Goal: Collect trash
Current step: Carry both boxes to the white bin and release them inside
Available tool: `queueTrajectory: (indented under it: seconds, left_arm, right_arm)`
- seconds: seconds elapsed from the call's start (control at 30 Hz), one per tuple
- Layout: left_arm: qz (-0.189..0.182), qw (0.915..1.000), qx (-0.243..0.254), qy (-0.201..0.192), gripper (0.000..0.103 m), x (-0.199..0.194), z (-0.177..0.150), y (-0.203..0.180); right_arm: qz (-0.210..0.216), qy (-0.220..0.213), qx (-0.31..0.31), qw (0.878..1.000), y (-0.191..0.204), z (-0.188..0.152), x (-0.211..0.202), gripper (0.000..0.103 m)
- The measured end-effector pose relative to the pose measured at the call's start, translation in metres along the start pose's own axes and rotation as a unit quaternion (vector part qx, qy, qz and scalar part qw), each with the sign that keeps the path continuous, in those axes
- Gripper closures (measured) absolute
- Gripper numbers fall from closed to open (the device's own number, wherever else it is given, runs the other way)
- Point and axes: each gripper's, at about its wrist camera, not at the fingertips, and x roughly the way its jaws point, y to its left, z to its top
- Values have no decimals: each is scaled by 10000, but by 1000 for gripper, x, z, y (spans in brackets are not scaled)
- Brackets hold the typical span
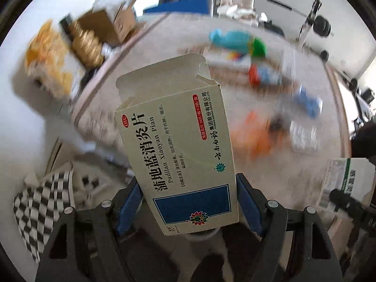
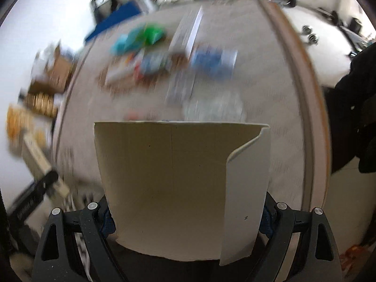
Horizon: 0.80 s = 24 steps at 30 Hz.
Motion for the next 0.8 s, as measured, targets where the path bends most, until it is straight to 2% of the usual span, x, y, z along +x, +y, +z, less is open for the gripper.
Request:
queueTrajectory:
  seconds: [0.07,0.23,0.43,0.57,0.7,0.73,0.8]
  left_arm:
    - [17,9996,-100,281,28,21,-35,18]
    - [45,9938,-446,1016,28,86,-103,35]
    - [-204,9824,-792,1680,28,210,-166,46]
    - [-712,9674,-1163,2134,28,309,-200,52]
    - [-1110,9525,-1379,2479,28,386,-222,50]
    - [-1286,9466,-1427,2590,28,404,-226,49]
    - [-1881,9238,-1563,2944,28,440,-235,47]
  right_arm:
    - [7,398,-228,9989,8,-42,23,11]
    - [-164,1127,-828,9900,20,-112,97,11]
    - [-334,1739,-1290,9757,2,-173,220,11]
    - [-405,1920,-1336,9714,-22,-199,301,12]
    - [-498,1931,-1249,9719,-46,-198,369,12]
    - [-503,1936,-1216,9722,-52,-197,382,12]
    - [-458,1965,-1194,9721,-60,-192,411,11]
